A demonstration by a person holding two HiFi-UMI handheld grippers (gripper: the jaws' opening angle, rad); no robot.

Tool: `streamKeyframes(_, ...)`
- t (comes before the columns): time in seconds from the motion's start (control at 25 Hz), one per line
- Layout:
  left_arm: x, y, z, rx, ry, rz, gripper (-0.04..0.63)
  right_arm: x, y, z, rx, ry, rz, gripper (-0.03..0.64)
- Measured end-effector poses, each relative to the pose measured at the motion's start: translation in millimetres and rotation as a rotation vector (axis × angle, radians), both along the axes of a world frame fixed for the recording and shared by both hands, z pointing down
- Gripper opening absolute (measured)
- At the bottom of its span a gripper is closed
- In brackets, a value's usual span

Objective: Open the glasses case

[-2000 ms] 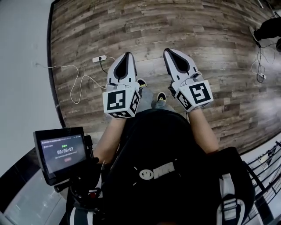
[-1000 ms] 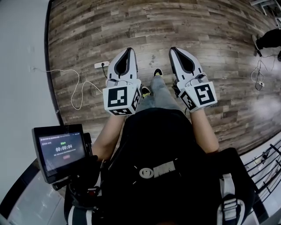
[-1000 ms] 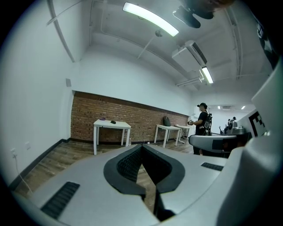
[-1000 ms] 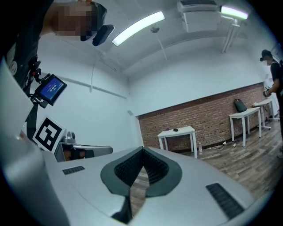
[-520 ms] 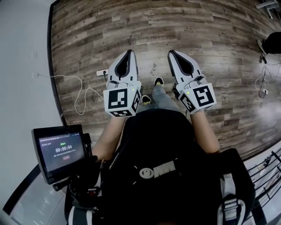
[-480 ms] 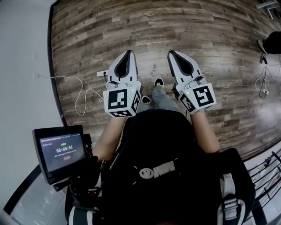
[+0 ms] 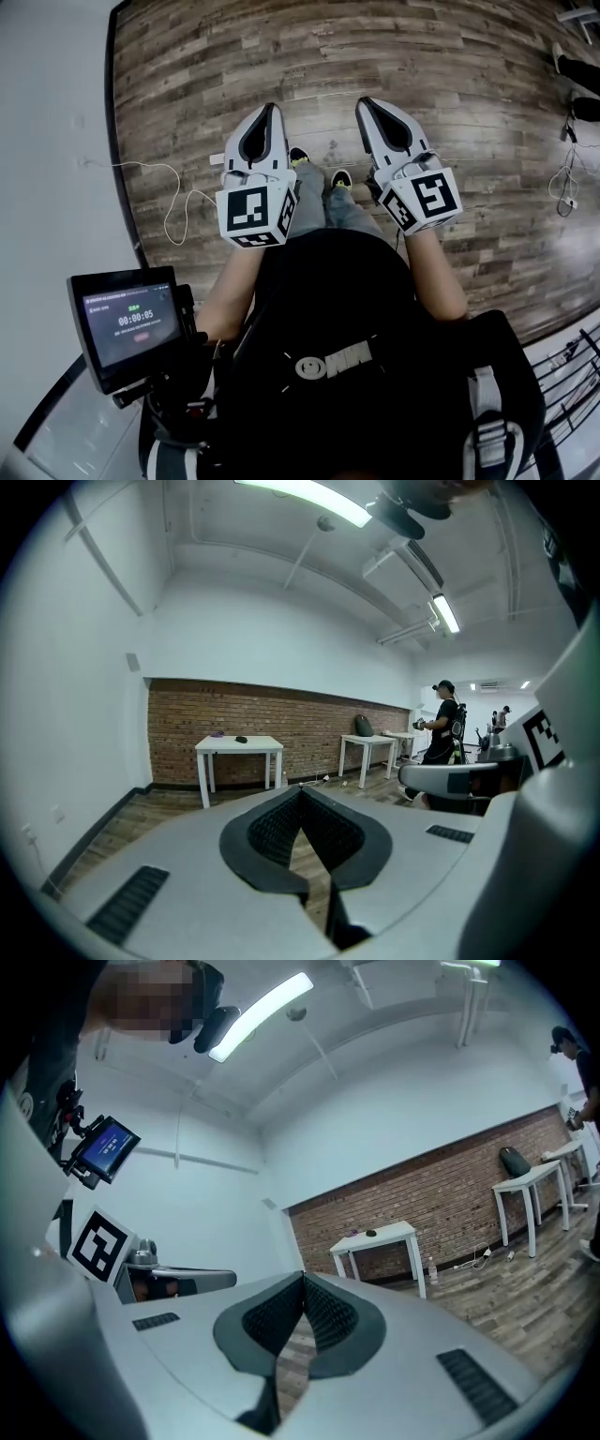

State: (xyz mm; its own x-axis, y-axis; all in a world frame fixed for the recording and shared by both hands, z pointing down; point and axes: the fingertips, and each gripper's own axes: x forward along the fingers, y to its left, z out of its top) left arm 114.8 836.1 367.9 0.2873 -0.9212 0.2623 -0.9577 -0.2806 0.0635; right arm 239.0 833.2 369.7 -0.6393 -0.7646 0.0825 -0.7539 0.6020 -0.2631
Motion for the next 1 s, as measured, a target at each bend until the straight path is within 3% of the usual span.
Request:
streamKeyframes(0.24,-13.4,-34.4,5.4,-0.007,0.015,0.019,-0.002,-14.9,-31.1,2.9,-0.012,0.012,0.024,0.006)
streamKeyframes(0.48,-76.1,-131.3,10.4,-0.030,0.067,0.037,-0.002,-78.0,-125.3,3.1,-0.035,0.059,0.044,0.006)
streamKeyframes(1.0,-80.3,-141.6,-0.2,0.043,0.079,0.068,-0.002,-71.8,-131.7,-13.0,0.033,0.085,0.088,0.006)
